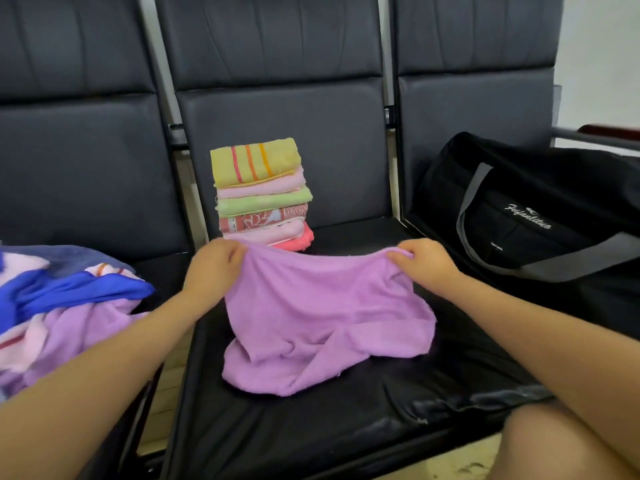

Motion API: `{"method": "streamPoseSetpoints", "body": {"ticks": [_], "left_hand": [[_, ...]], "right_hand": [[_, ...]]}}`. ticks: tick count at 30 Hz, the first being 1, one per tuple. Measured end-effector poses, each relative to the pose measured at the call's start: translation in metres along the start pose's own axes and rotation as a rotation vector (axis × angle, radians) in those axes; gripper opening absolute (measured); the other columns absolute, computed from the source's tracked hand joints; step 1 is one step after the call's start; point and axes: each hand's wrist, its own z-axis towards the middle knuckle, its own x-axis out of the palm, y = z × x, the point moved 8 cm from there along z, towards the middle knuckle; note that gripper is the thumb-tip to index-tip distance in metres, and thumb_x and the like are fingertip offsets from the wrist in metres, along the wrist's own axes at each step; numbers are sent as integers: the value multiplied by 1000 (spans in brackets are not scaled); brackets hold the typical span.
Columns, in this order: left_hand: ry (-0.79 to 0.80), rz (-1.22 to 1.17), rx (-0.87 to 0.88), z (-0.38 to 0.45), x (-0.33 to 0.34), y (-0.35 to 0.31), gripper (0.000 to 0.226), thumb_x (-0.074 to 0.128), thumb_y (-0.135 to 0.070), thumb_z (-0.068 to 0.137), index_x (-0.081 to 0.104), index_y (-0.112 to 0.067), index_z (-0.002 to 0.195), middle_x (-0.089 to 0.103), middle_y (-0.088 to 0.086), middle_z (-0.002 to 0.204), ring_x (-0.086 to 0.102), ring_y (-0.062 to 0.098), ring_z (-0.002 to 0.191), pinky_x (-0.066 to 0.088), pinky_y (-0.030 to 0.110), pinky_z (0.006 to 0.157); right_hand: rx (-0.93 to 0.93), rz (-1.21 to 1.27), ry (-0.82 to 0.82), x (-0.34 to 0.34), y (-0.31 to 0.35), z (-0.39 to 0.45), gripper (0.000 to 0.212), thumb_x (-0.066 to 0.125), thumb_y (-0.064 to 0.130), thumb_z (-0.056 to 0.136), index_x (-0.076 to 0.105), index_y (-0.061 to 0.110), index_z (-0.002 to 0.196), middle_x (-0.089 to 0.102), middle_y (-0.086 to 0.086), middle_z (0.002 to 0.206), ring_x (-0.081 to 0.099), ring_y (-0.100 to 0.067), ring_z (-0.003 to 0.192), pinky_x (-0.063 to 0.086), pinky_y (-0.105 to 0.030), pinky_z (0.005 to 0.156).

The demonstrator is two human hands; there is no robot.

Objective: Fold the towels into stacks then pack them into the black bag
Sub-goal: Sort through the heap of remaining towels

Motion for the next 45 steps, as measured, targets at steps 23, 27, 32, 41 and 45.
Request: {"method": "streamPoseSetpoints", "body": {"ticks": [23,27,32,41,45], "left_hand": [[-278,-1256,-312,30,-196,-84,19,58,-25,90,63,-17,74,62,-8,70,54,6,63,45,22,60],[-113,-1400,-322,32,-198,-95,13,57,-23,92,64,-19,81,62,-9,62,56,4,52,46,17,51],[9,-1350,-481,28,-151,-65,16,51,-17,96,64,-12,86,63,-4,59,57,6,44,43,14,42],[66,-593,-529,-4,-12,36,13,56,-10,90,68,-13,85,64,7,81,57,21,77,43,30,68],[54,-347,-440,9,7,49,19,57,-22,86,69,-9,78,66,14,80,58,26,76,48,38,72]], "right_hand": [[9,1404,-109,-176,160,10,13,55,7,89,67,8,86,69,-5,75,66,-17,71,56,-26,66],[3,1446,-38,-190,171,6,20,49,11,91,64,10,77,66,-2,63,65,-15,58,55,-22,60],[166,1151,-60,-158,126,23,13,58,5,83,67,-1,91,68,-10,81,64,-21,74,52,-29,72],[-4,-172,6,-26,38,27,26,51,12,88,77,13,89,72,-5,84,65,-26,78,55,-34,69],[156,-111,39,20,10,32,26,51,1,87,75,12,91,69,-6,82,63,-22,74,51,-29,67]]}}
